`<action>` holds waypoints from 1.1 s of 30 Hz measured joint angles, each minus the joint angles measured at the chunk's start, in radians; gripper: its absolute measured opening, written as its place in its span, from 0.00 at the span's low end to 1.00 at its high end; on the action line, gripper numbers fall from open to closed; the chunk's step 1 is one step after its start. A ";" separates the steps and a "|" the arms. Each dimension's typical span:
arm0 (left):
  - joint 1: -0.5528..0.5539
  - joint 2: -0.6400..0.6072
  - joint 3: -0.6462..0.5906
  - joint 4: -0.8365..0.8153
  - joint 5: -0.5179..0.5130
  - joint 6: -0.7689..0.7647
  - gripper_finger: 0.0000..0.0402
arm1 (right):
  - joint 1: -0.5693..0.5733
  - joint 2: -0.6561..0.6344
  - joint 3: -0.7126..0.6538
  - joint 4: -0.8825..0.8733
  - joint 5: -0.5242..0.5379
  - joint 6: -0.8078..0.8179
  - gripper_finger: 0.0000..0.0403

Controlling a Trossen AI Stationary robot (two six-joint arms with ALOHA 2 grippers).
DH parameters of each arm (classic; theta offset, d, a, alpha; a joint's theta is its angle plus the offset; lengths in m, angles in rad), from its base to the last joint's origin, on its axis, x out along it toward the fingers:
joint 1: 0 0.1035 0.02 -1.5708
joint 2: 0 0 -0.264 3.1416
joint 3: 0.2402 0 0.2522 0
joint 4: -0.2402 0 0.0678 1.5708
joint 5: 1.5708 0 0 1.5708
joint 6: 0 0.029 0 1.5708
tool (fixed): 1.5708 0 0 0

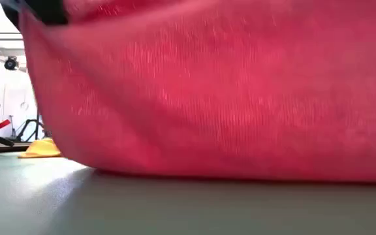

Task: Fold microfiber towels
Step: Fold the pink microfiber cloth

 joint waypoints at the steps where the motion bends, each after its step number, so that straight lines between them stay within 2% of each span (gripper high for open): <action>1: 0.000 0.011 0.000 0.003 -0.001 0.000 0.00 | -0.004 0.008 0.000 -0.005 0.002 -0.008 0.02; 8: 0.024 0.056 -0.014 -0.002 -0.007 0.000 0.00 | -0.055 0.024 -0.019 -0.119 0.059 -0.065 0.02; 14: 0.078 0.058 -0.028 -0.009 -0.054 0.000 0.00 | -0.125 0.024 -0.077 -0.117 0.058 -0.132 0.02; 20: 0.160 0.059 -0.037 -0.032 -0.061 0.000 0.00 | -0.194 0.024 -0.127 -0.116 0.055 -0.158 0.02; 28: 0.226 0.060 -0.043 -0.035 -0.059 -0.001 0.00 | -0.260 0.024 -0.180 -0.107 -0.047 -0.196 0.02; 33: 0.242 0.061 -0.046 -0.035 -0.058 -0.003 0.00 | -0.270 0.024 -0.181 -0.096 -0.052 -0.217 0.02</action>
